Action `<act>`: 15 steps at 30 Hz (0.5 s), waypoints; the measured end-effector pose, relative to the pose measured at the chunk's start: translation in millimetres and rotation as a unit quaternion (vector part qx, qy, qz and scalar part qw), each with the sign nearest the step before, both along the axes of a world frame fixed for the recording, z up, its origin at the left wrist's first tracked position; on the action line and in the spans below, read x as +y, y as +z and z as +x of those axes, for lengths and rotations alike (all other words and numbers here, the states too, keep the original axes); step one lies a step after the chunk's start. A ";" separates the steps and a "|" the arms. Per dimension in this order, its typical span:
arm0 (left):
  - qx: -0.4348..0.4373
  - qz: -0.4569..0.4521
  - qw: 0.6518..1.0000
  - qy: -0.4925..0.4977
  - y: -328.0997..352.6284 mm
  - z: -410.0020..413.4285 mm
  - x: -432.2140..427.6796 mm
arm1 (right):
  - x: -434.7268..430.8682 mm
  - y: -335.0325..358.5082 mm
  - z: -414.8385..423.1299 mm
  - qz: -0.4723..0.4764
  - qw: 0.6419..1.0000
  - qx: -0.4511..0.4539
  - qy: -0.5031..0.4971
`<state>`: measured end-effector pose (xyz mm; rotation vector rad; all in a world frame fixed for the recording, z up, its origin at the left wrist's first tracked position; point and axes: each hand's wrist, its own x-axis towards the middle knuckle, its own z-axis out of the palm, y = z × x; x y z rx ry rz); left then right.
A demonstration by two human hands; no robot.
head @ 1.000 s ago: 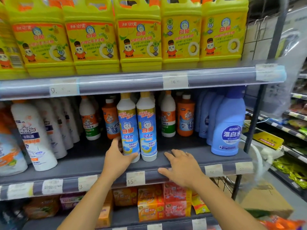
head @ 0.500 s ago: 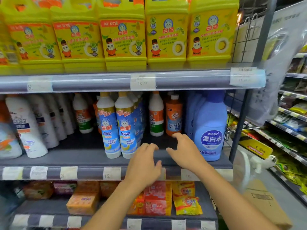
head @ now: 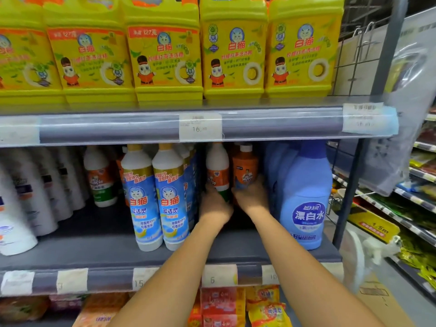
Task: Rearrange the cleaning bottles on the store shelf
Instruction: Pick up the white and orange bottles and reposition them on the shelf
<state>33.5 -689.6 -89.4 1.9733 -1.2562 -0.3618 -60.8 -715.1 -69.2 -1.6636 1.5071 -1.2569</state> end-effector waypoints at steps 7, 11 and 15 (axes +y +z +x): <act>0.112 -0.102 0.988 0.006 -6.9 4.1 -28.8 | -26.9 -14.6 13.3 -0.013 0.997 -0.068 -0.031; 0.135 -0.104 0.985 -0.004 -9.6 4.1 -39.2 | -36.1 -25.0 14.7 0.006 0.998 -0.066 -0.021; 0.142 -0.105 0.984 -0.001 -6.9 1.3 -39.7 | -38.6 -26.9 15.1 -0.007 0.998 -0.057 -0.027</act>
